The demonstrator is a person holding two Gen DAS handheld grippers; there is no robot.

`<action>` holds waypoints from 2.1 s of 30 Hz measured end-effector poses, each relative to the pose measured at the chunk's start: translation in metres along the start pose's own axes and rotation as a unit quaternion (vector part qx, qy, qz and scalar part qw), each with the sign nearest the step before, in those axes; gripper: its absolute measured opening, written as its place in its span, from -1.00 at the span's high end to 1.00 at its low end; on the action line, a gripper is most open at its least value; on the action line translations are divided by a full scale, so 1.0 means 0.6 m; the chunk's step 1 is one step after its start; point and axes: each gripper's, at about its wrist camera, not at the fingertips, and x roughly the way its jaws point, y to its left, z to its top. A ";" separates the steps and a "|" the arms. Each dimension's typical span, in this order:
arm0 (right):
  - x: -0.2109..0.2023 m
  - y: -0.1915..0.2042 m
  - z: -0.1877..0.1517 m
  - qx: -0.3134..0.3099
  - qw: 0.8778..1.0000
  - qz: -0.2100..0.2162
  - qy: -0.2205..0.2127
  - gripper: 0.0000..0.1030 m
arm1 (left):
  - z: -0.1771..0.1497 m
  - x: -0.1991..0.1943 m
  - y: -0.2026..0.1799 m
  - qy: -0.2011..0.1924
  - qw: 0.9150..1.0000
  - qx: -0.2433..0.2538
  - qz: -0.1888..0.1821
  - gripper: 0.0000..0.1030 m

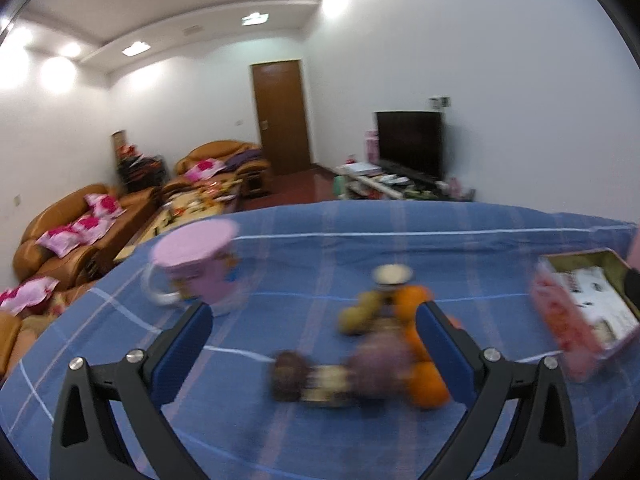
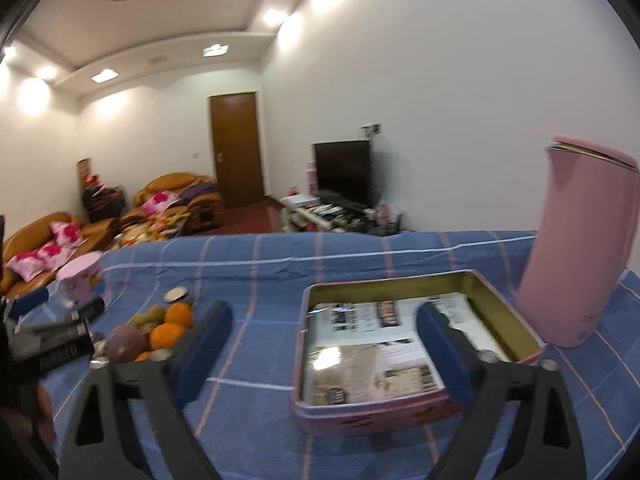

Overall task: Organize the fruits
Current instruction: 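Grasp an orange with the right gripper while the left gripper grasps a dark round fruit, then carry the orange and dark fruit in both grippers over the tin box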

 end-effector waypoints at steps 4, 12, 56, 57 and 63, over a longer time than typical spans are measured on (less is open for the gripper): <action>0.030 0.032 -0.013 -0.012 0.996 0.059 0.061 0.11 | -0.002 0.021 0.064 0.025 0.999 -0.025 0.019 -0.97; 0.081 0.145 -0.037 -0.019 0.972 0.173 0.160 0.11 | -0.001 0.035 0.116 0.054 0.996 -0.071 -0.018 -0.94; 0.107 0.173 -0.059 -0.036 0.958 0.181 0.222 0.33 | -0.042 0.125 0.078 0.201 0.974 -0.060 -0.090 0.09; 0.107 0.171 -0.058 -0.037 0.959 0.177 0.219 0.33 | -0.042 0.123 0.078 0.200 0.973 -0.060 -0.096 0.24; 0.106 0.159 -0.053 -0.031 0.963 0.169 0.205 0.33 | -0.045 0.118 0.085 0.200 0.972 -0.063 -0.105 0.24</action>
